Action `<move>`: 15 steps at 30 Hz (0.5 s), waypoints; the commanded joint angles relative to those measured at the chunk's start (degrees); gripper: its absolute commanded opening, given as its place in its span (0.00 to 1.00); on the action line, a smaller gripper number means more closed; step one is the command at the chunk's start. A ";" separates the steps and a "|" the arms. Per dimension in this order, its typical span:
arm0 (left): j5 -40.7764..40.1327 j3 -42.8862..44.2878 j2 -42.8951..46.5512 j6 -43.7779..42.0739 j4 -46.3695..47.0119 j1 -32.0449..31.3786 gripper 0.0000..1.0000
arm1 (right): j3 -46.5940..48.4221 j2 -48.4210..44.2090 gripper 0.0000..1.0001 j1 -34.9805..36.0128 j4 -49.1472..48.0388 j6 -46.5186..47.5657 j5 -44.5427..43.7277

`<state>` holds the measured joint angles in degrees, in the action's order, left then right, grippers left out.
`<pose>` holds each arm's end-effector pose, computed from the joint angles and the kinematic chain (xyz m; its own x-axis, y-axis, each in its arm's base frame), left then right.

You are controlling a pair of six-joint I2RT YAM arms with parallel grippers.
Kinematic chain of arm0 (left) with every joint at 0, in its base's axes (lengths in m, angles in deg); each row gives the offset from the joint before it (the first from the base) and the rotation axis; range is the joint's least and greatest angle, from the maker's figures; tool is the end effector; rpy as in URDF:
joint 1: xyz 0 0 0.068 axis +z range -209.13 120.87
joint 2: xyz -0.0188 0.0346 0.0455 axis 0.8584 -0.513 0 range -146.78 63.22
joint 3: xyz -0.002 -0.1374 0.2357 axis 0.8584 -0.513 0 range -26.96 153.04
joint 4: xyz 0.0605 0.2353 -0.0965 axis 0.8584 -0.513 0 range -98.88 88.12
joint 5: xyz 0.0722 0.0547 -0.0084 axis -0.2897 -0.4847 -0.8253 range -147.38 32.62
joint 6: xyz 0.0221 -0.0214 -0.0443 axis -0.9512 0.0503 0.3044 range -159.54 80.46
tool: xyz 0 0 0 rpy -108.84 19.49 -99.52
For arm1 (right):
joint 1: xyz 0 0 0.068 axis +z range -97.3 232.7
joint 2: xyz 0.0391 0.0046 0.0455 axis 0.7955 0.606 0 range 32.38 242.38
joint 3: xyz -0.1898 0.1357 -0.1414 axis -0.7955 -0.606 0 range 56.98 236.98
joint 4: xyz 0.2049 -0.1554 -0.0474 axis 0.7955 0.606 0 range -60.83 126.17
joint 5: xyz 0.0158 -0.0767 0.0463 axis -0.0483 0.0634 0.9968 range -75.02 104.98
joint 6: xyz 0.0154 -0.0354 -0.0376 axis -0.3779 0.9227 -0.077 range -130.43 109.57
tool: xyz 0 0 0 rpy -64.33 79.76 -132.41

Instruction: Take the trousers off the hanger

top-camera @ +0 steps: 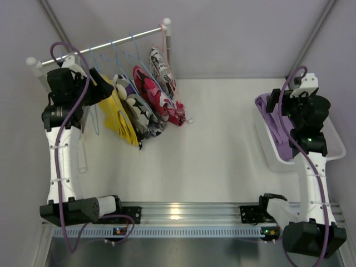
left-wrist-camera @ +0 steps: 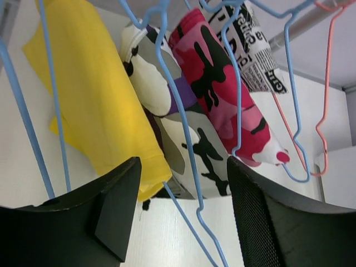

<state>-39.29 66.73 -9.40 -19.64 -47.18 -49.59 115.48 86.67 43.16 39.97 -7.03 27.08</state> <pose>0.2450 0.0300 0.4652 -0.4220 -0.3990 -0.8141 -0.0234 0.9024 -0.4302 0.2123 -0.0281 0.3933 -0.1104 -0.0403 -0.9931 -0.0500 0.9981 -0.0349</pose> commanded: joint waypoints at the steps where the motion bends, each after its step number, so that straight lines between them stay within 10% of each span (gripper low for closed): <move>1: -11.21 -1.48 1.96 1.45 9.61 -2.85 0.67 | -0.23 0.39 1.00 0.66 0.35 -0.15 -0.06; 15: -25.64 -1.14 -8.15 5.67 17.52 -9.19 0.59 | -0.49 1.62 0.99 0.66 0.27 -0.59 -0.50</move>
<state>-60.89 65.05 -17.20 -15.62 -36.38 -58.51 114.97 88.30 43.16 40.35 -7.06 27.02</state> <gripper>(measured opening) 0.595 0.993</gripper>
